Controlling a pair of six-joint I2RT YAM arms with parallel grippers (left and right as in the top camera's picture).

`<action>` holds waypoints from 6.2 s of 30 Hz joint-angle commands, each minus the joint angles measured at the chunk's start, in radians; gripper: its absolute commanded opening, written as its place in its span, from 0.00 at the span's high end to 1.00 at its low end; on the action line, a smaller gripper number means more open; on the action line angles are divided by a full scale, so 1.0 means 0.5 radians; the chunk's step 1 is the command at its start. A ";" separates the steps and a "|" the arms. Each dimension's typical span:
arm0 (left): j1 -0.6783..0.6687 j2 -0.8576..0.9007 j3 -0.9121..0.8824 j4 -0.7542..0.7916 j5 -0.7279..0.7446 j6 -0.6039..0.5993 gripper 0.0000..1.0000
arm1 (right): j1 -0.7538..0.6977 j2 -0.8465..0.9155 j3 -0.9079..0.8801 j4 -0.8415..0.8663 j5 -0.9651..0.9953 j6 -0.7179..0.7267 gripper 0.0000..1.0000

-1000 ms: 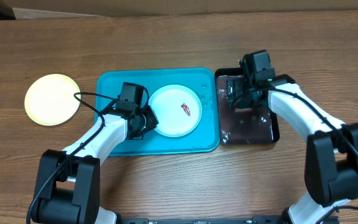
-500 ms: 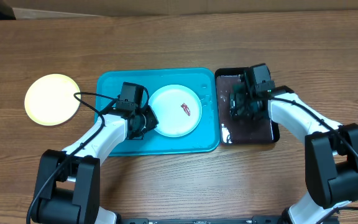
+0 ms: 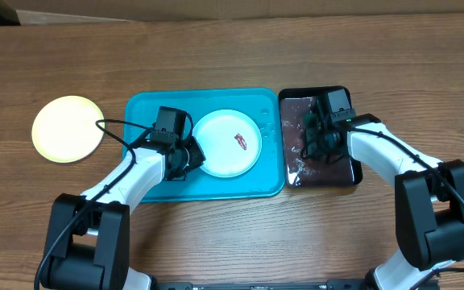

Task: Clean dirty plates on tray and stack at the side
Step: 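Grasp the green sponge and rub it in the black tray's water, then carry the sponge left over the white plate with the right gripper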

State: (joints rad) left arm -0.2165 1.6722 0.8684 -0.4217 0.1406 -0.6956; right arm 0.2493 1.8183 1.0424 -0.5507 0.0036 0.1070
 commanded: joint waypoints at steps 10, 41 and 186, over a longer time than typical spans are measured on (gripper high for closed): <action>-0.013 0.016 0.015 0.000 -0.018 0.039 0.74 | -0.002 -0.024 0.296 -0.403 -0.010 -0.006 0.43; -0.013 0.016 0.015 0.000 -0.018 0.038 0.74 | -0.002 -0.019 0.108 -0.105 -0.011 -0.005 0.54; -0.012 0.016 0.016 0.083 -0.041 0.047 0.96 | 0.031 -0.177 0.511 -0.631 0.001 -0.006 0.96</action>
State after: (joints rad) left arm -0.2165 1.6722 0.8684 -0.3836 0.1333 -0.6804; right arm 0.2577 1.7851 1.1412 -0.8326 0.0078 0.1017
